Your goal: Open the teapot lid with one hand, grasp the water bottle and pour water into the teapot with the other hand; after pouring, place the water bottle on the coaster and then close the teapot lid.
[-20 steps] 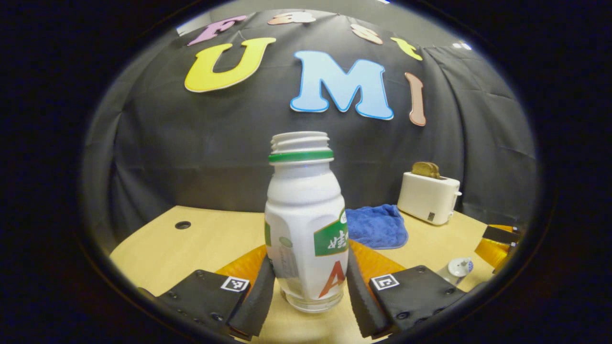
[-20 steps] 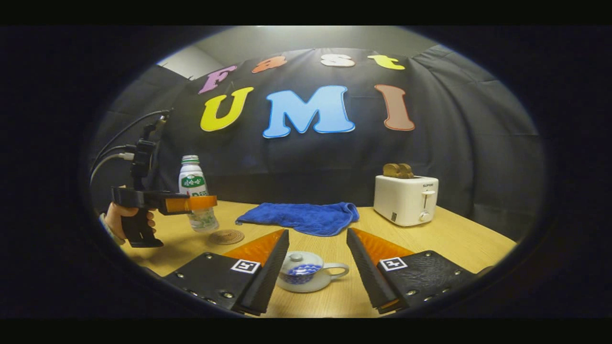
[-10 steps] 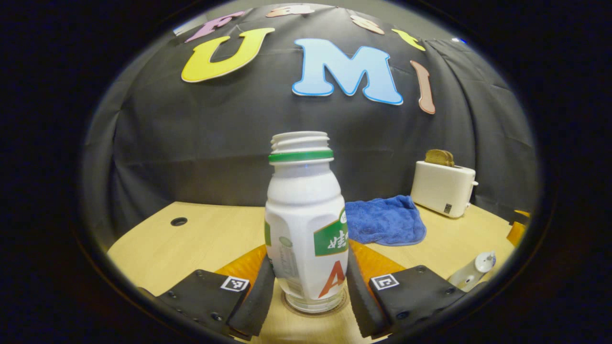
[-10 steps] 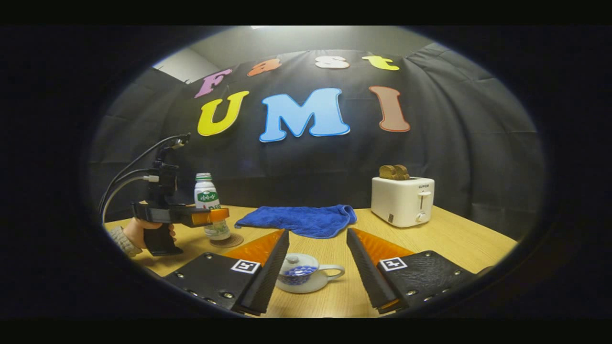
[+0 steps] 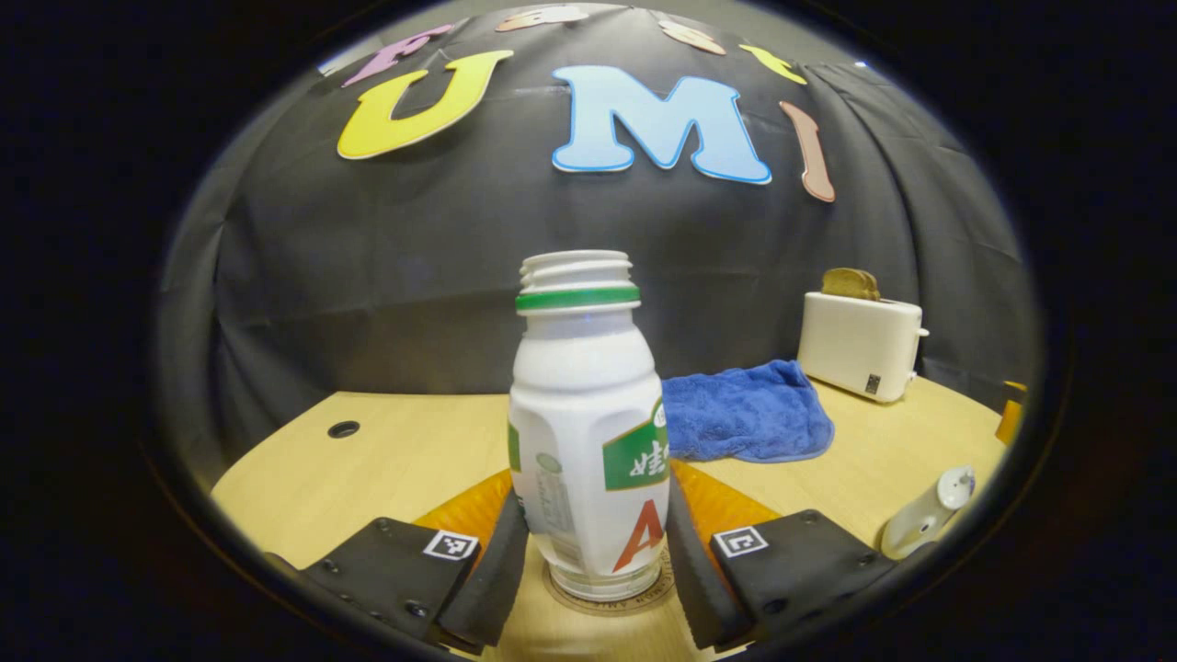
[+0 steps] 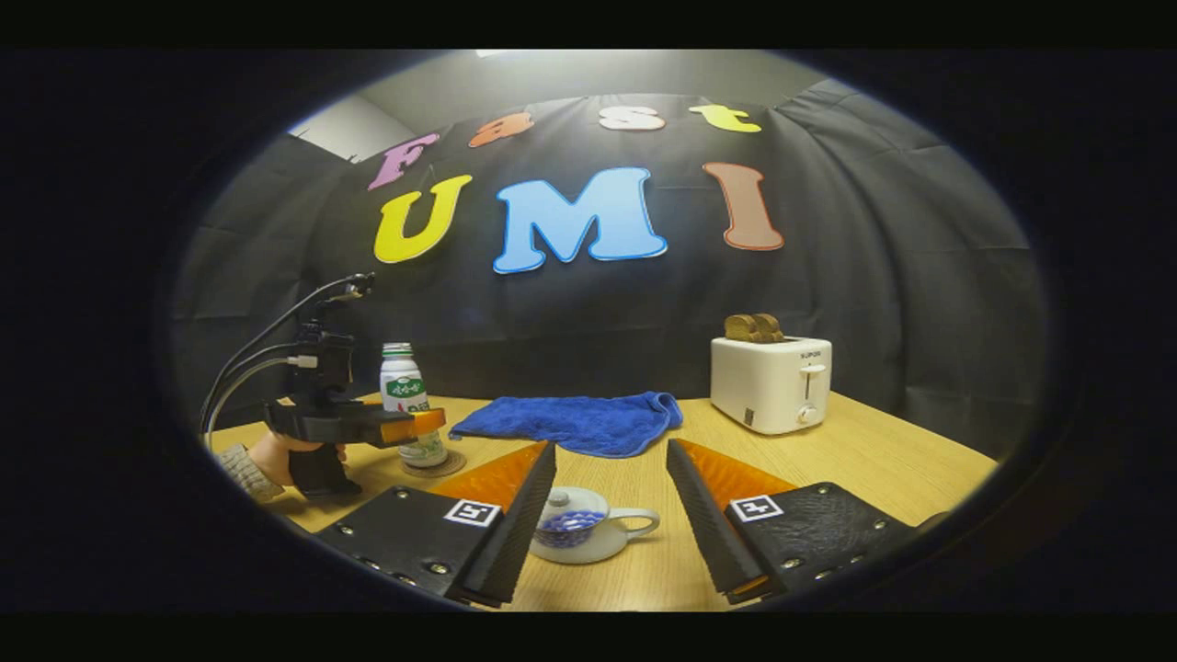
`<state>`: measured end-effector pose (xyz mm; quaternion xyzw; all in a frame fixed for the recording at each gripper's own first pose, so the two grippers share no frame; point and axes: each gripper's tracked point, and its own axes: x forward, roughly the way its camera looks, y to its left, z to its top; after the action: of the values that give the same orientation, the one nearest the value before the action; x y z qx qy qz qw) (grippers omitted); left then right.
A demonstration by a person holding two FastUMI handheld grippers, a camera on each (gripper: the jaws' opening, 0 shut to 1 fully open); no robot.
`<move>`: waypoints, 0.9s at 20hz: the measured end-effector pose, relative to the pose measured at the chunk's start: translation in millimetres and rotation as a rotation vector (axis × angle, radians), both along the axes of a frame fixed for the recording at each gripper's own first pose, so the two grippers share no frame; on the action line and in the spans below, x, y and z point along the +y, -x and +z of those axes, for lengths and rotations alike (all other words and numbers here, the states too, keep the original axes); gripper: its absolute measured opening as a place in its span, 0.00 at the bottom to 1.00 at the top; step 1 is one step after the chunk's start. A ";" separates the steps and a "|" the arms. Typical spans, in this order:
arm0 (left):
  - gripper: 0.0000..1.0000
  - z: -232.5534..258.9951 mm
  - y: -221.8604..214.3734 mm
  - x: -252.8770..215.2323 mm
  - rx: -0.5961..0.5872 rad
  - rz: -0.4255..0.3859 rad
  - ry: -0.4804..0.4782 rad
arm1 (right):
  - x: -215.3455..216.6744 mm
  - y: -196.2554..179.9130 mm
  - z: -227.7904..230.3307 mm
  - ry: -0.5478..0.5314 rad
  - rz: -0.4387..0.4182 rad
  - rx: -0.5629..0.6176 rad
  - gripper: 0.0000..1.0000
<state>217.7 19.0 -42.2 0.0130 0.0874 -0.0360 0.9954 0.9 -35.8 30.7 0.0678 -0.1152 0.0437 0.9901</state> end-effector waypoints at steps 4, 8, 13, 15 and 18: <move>0.95 -15.5 5.9 0.6 0.051 0.011 0.007 | -0.2 -0.7 0.2 -0.002 0.000 0.001 0.76; 0.95 -6.4 20.1 -0.9 0.017 -0.002 0.013 | 1.7 -0.8 -0.6 -0.001 0.008 0.005 0.76; 0.95 5.4 45.2 -2.4 -0.018 -0.009 -0.028 | 1.1 1.9 1.5 -0.003 0.006 -0.007 0.76; 0.89 10.1 56.5 -3.2 -0.036 -0.011 -0.030 | 1.3 2.9 3.0 -0.007 0.009 -0.012 0.76; 1.00 17.2 76.3 -3.9 -0.054 -0.015 -0.034 | 2.6 3.9 4.7 -0.011 0.015 -0.021 0.76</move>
<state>141.5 15.0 -25.0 0.0317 0.0612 -0.0416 0.9968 -3.0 -33.3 35.4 0.0737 -0.1254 0.0510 0.9880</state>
